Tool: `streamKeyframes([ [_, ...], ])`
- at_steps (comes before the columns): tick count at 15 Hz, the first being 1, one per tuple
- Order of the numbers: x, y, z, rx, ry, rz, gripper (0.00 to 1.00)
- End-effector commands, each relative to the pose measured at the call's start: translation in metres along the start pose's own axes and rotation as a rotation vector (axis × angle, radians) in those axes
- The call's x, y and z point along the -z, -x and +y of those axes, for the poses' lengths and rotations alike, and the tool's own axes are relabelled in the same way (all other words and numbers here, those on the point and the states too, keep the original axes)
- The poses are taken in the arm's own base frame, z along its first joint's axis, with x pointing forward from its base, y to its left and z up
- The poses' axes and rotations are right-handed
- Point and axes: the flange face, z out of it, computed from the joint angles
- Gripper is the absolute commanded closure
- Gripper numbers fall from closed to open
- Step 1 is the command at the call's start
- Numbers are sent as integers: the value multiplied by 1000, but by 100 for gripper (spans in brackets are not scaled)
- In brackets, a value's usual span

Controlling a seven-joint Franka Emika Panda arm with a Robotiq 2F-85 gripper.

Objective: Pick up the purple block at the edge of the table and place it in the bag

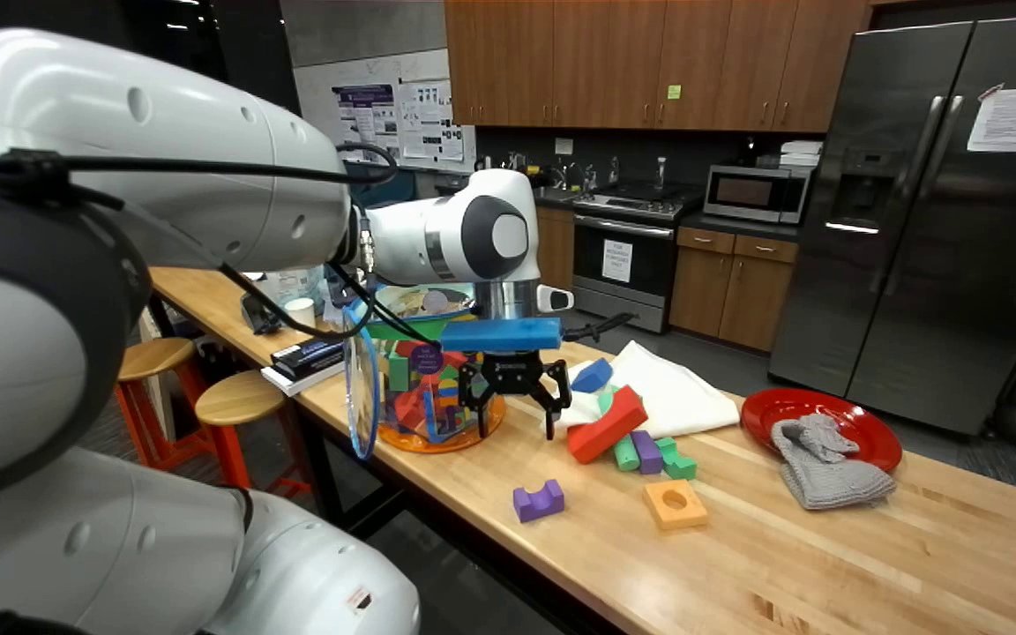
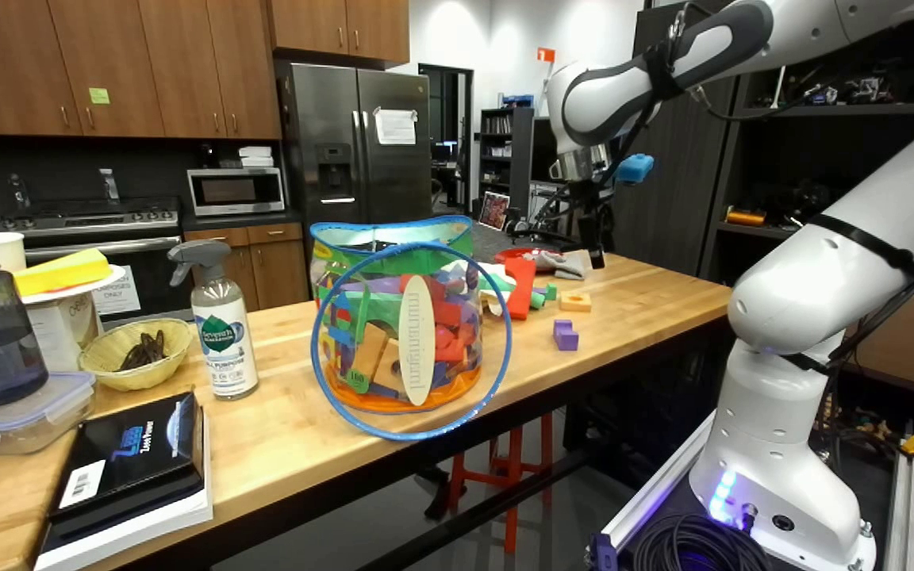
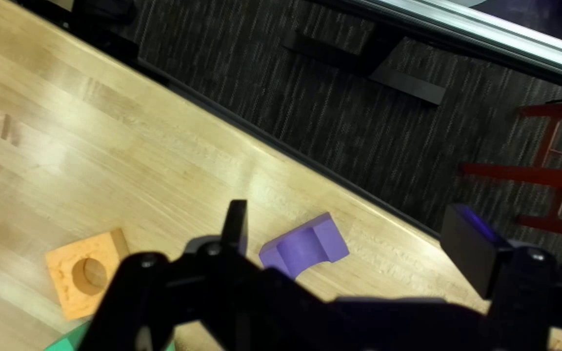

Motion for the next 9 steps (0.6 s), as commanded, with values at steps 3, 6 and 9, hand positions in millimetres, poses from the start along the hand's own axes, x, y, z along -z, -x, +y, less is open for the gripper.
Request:
streamKeyframes([
  [3, -28, -6, -16, -6, 54, -2, 0],
  [6, -45, -5, -19, -26, 99, 13, 0],
  [9, -55, -6, -20, -63, 191, 46, 0],
])
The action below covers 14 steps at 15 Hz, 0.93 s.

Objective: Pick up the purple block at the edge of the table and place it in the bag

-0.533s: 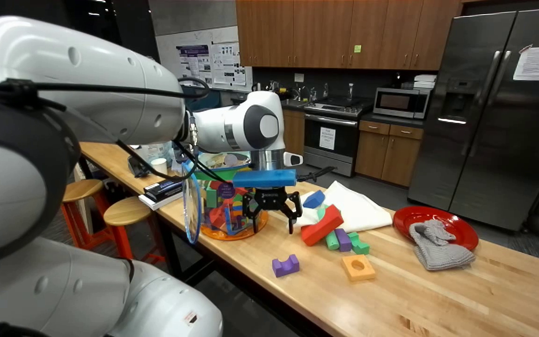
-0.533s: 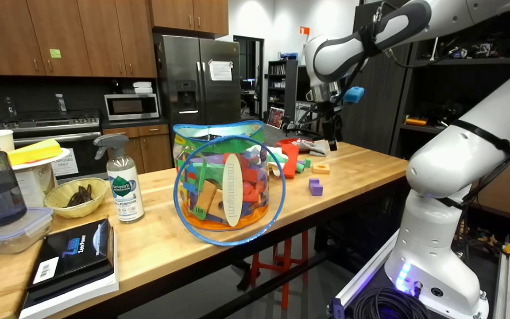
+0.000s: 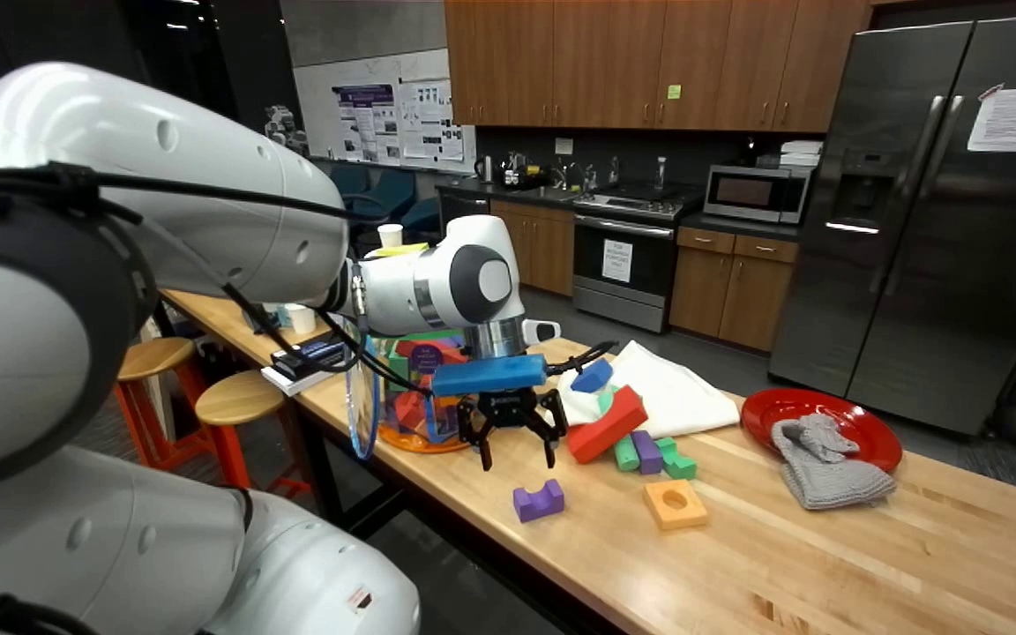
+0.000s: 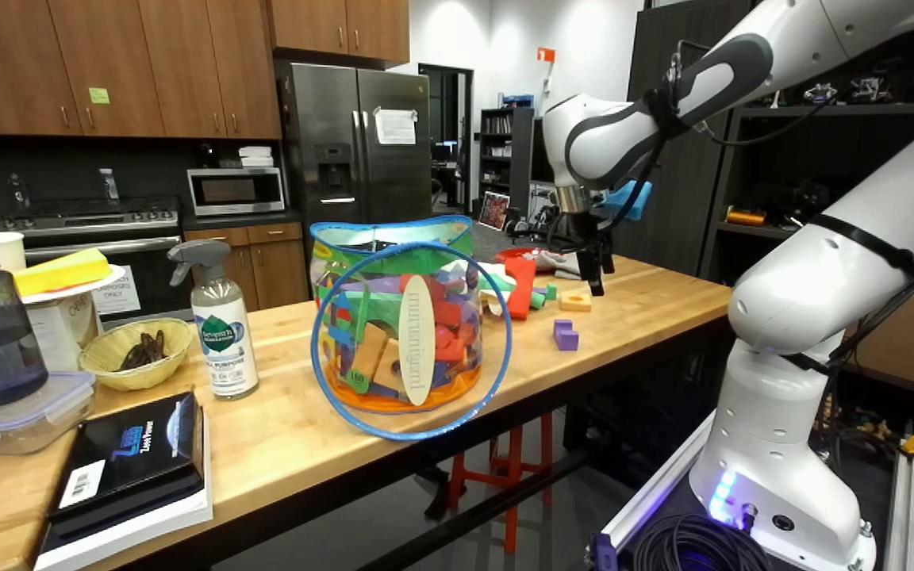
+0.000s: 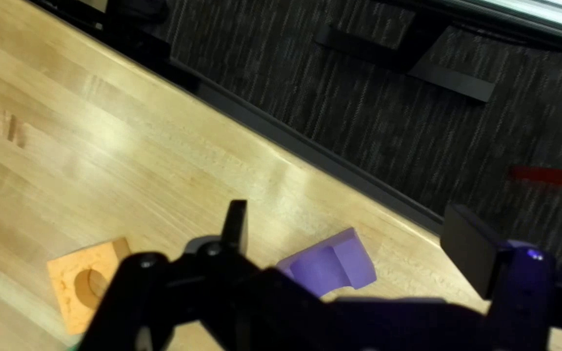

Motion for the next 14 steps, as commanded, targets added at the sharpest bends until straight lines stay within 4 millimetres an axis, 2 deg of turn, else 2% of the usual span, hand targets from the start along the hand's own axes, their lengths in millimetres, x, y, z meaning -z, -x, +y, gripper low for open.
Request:
streamKeyframes([
  [1, -8, 2, -3, -56, 117, 50, 0],
  [7, -19, -17, -15, -156, 231, 138, 0],
  [8, -19, -25, -16, -173, 235, 147, 0],
  [14, -47, -46, -36, -210, 210, 144, 0],
])
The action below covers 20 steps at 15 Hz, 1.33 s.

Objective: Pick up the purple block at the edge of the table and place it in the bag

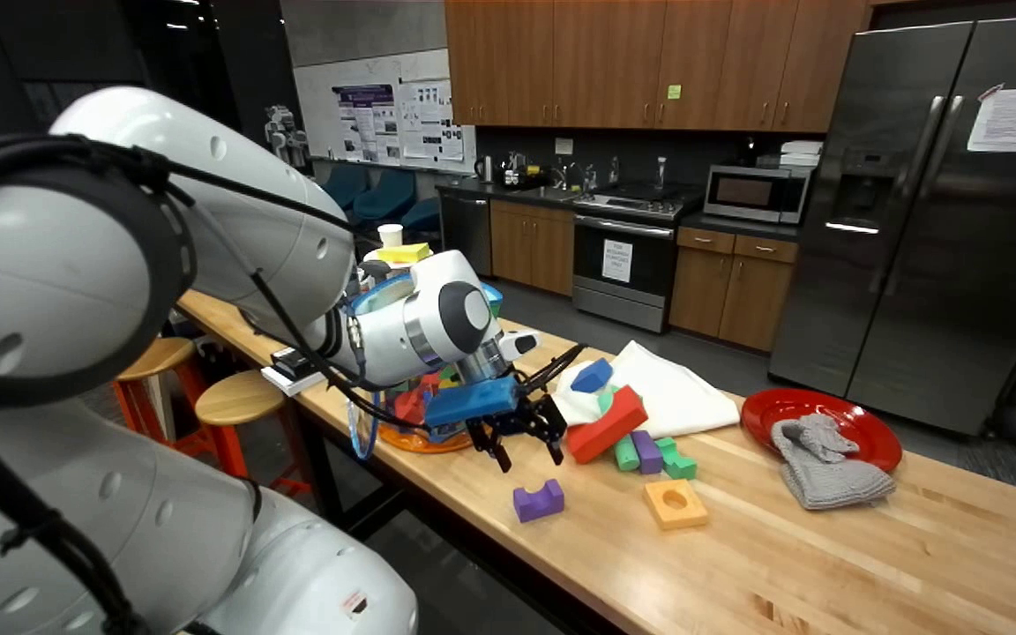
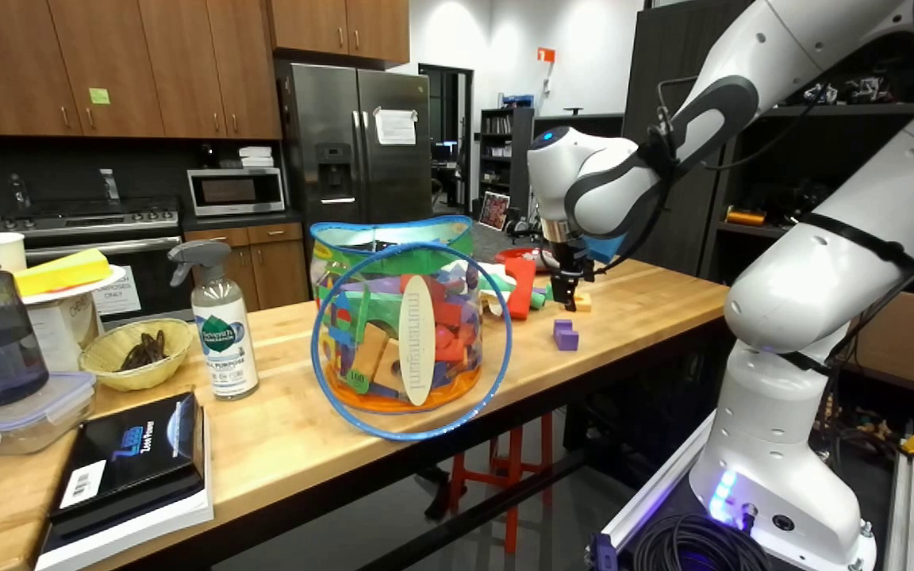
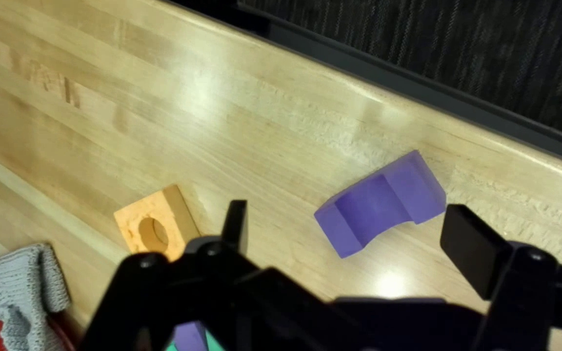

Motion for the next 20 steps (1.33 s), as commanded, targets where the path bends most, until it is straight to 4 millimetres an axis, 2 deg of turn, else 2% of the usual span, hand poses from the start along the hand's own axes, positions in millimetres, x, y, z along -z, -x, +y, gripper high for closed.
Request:
streamKeyframes([
  [1, -21, -8, -14, -19, -1, -18, 0],
  [7, -46, -12, -27, -30, -29, -62, 0],
  [20, -68, -22, -47, -11, -109, -48, 0],
])
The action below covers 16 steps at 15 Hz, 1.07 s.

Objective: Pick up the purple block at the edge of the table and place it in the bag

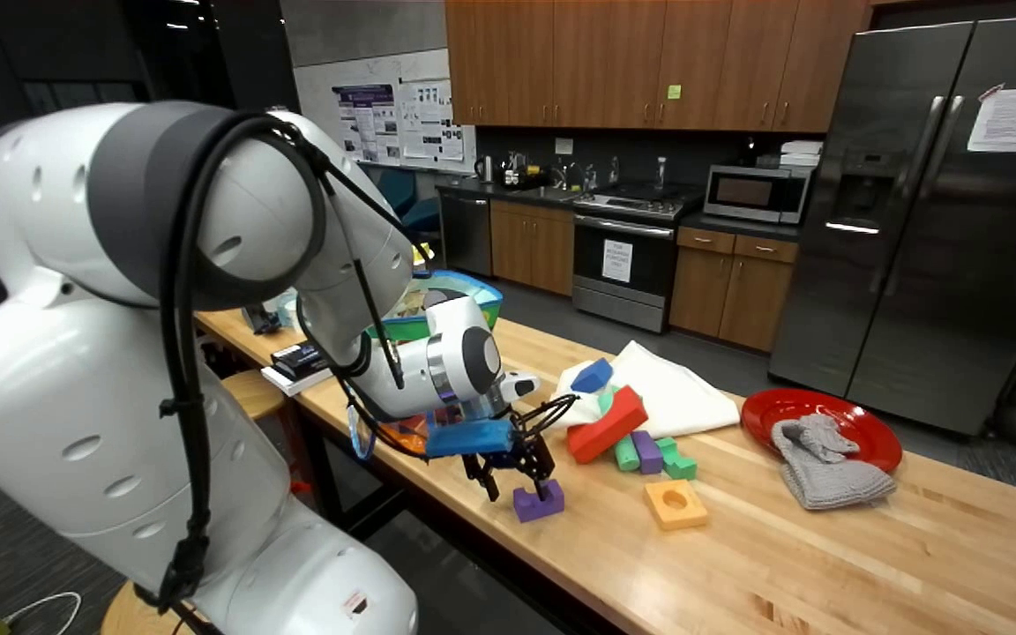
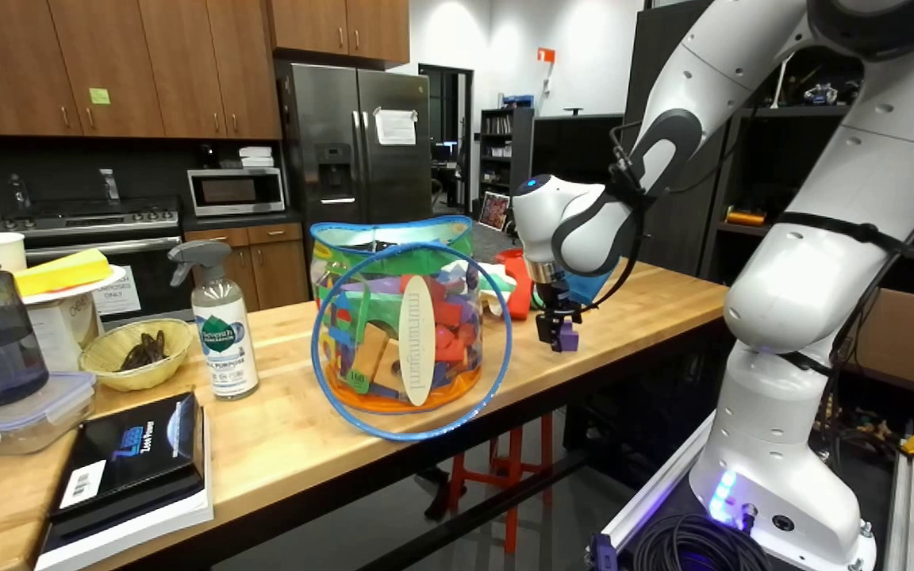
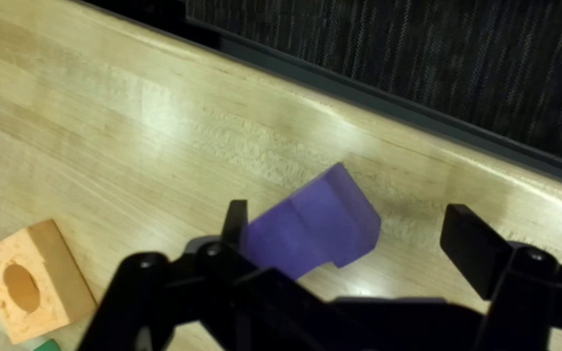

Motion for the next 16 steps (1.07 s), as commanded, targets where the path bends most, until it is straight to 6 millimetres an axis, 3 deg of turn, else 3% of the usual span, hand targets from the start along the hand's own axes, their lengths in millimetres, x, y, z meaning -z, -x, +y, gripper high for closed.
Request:
streamKeyframes([
  [1, -7, -2, -1, -3, -19, 0, 2],
  [2, -8, -3, -2, -1, -19, -1, 25],
  [5, -10, -3, -2, 3, -12, -15, 35],
  [9, -11, -3, 0, 3, -9, -18, 70],
  [11, -9, -4, 3, -1, -9, -16, 81],
  [16, -9, -5, 8, 37, -31, -23, 90],
])
